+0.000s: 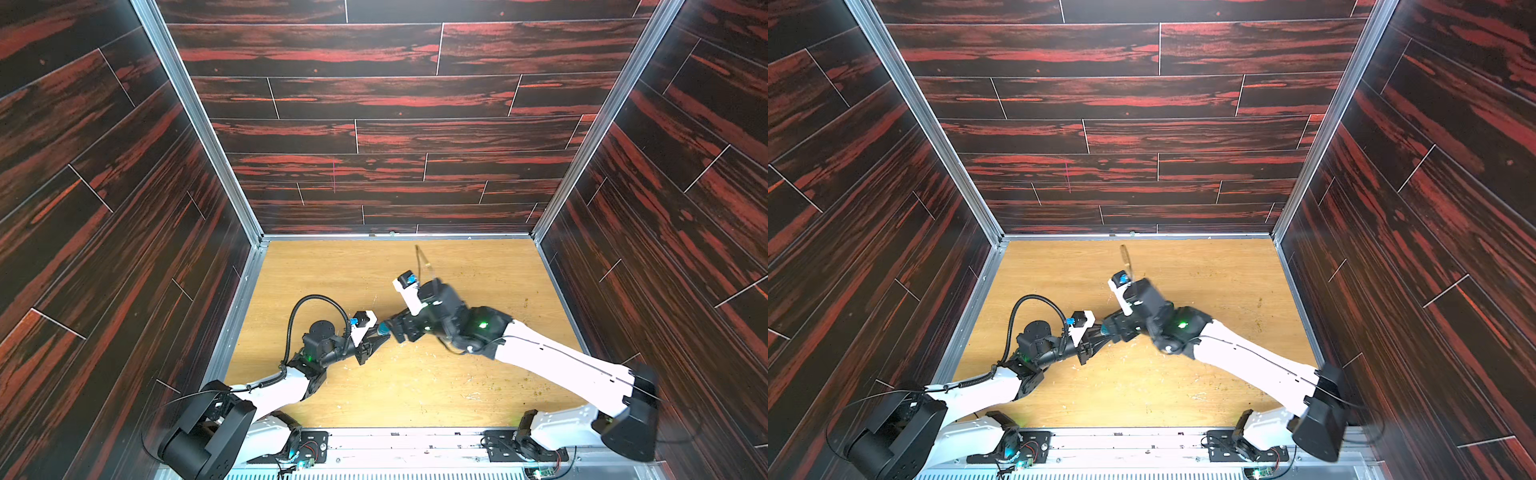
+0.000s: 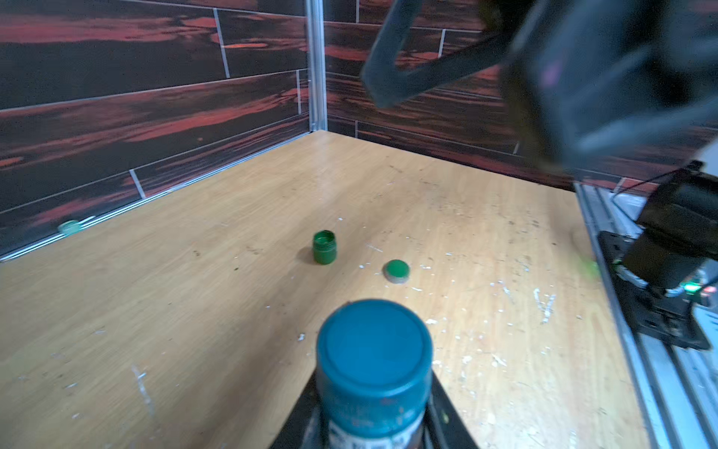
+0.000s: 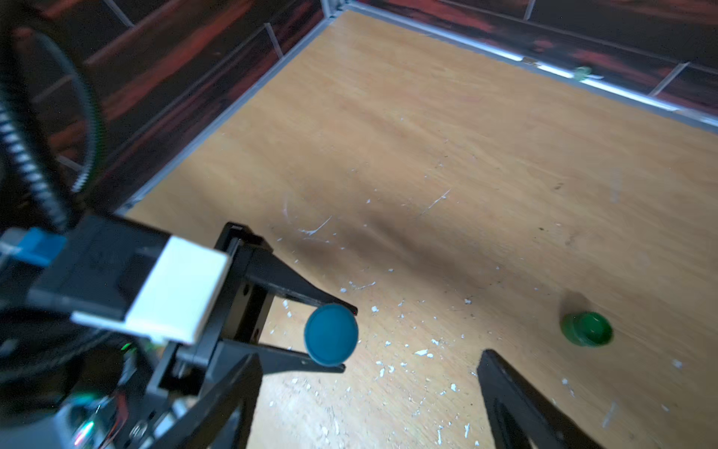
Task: Close the paint jar lid
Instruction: Screw the lid onto the paint jar.
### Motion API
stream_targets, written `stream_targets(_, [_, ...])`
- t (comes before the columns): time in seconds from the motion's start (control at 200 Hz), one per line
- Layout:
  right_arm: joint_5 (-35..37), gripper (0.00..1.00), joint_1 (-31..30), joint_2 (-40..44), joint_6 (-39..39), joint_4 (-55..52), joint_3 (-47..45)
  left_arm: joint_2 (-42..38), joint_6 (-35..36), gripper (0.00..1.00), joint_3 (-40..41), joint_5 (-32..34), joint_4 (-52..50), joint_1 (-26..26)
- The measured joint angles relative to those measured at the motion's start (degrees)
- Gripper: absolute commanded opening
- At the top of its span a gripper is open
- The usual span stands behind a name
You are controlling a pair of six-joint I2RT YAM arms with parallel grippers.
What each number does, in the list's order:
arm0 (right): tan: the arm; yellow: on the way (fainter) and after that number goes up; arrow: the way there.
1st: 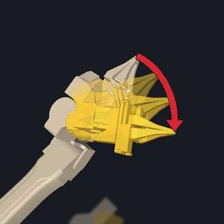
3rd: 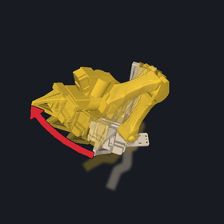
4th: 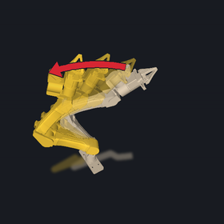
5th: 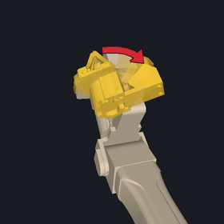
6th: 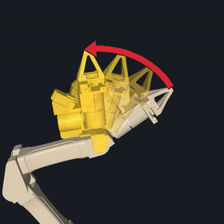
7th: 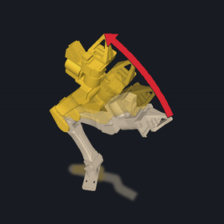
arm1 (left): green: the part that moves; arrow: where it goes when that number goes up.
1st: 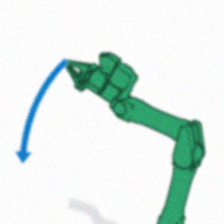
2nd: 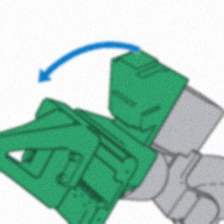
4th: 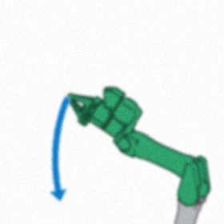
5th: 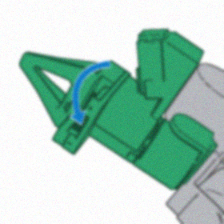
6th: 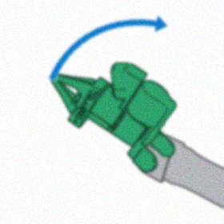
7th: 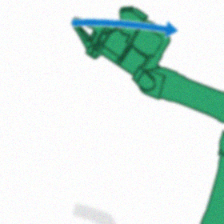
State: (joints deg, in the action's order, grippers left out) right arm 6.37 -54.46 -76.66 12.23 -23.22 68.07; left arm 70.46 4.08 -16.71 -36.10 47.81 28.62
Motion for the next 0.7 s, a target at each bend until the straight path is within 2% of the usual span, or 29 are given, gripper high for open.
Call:
stream_targets(0.17, [-20.57,0.84,7.02,2.1,-8.17,2.51,-3.02,-0.24,-0.02,0.0,0.0,-4.02,-0.39,0.0])
stream_targets(0.271, [-28.59,0.81,9.77,1.55,-10.43,4.81,-3.56,-0.94,-0.02,0.0,0.0,-5.7,-1.22,0.0])
stream_targets(0.476, [-35.93,0.79,10.67,-4.02,-12.76,5.9,-2.82,-2.51,0.24,0.0,0.0,-7.37,-3.91,0.0])
stream_targets(0.701, [-35.91,0.69,10.67,-9.2,-13.0,4.48,-2.34,-2.71,0.96,0.0,0.0,-7.08,-5.68,0.0])
